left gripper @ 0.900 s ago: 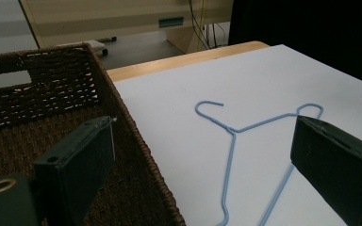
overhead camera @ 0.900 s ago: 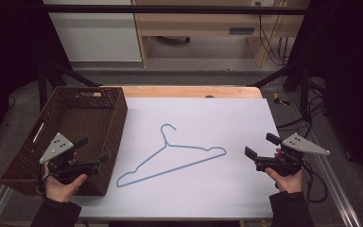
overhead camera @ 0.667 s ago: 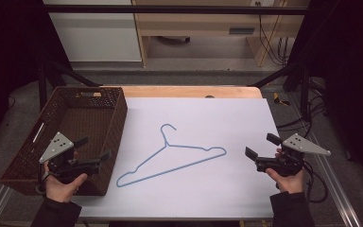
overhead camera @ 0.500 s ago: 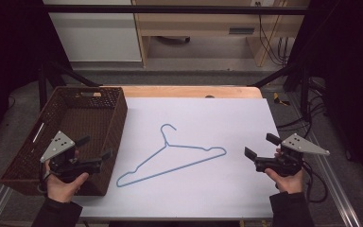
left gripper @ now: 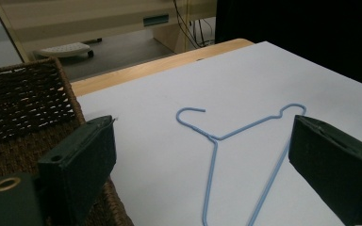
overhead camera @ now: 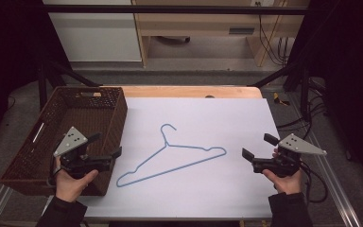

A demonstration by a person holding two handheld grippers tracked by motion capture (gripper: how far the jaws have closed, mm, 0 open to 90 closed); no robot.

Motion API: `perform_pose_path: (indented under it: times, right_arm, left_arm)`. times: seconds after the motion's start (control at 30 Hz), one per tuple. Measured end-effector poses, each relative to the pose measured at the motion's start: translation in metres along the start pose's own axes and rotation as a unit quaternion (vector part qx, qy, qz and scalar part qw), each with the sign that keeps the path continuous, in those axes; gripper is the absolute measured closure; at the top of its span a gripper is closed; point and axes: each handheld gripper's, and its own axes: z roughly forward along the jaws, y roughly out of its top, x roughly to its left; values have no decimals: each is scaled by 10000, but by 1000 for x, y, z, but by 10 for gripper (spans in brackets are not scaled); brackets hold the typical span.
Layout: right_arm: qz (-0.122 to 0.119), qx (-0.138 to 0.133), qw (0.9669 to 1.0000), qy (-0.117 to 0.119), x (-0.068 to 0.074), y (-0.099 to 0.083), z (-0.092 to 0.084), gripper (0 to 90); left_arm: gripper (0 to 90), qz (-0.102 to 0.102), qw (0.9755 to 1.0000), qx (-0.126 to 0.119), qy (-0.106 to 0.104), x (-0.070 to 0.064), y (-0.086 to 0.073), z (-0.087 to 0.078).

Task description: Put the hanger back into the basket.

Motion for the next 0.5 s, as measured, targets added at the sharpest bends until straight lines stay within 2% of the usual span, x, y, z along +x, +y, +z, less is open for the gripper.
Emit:
perform_pose_path:
  times: [0.23, 0.4, 0.43, 0.47, 0.5]
  right_arm:
    - [-21, -5, 10000, -10, 2, 1, -1, 13]
    - [-36, 27, 10000, -7, 2, 1, 1, 13]
    - [-36, 27, 10000, -7, 2, 1, 1, 13]
    - [-36, 24, 10000, 6, 2, 0, 1, 13]
    - [-21, 22, 10000, 4, 3, 0, 1, 13]
  left_arm:
    - [90, 96, 9998, 136, -118, -7, 10, 16]
    - [94, 205, 9990, 342, -204, -13, 13, 38]
    - [96, 205, 9990, 342, -204, -13, 13, 38]
    - [98, 218, 9986, 422, -229, -15, 13, 45]
    - [99, 218, 9986, 422, -229, -15, 13, 45]
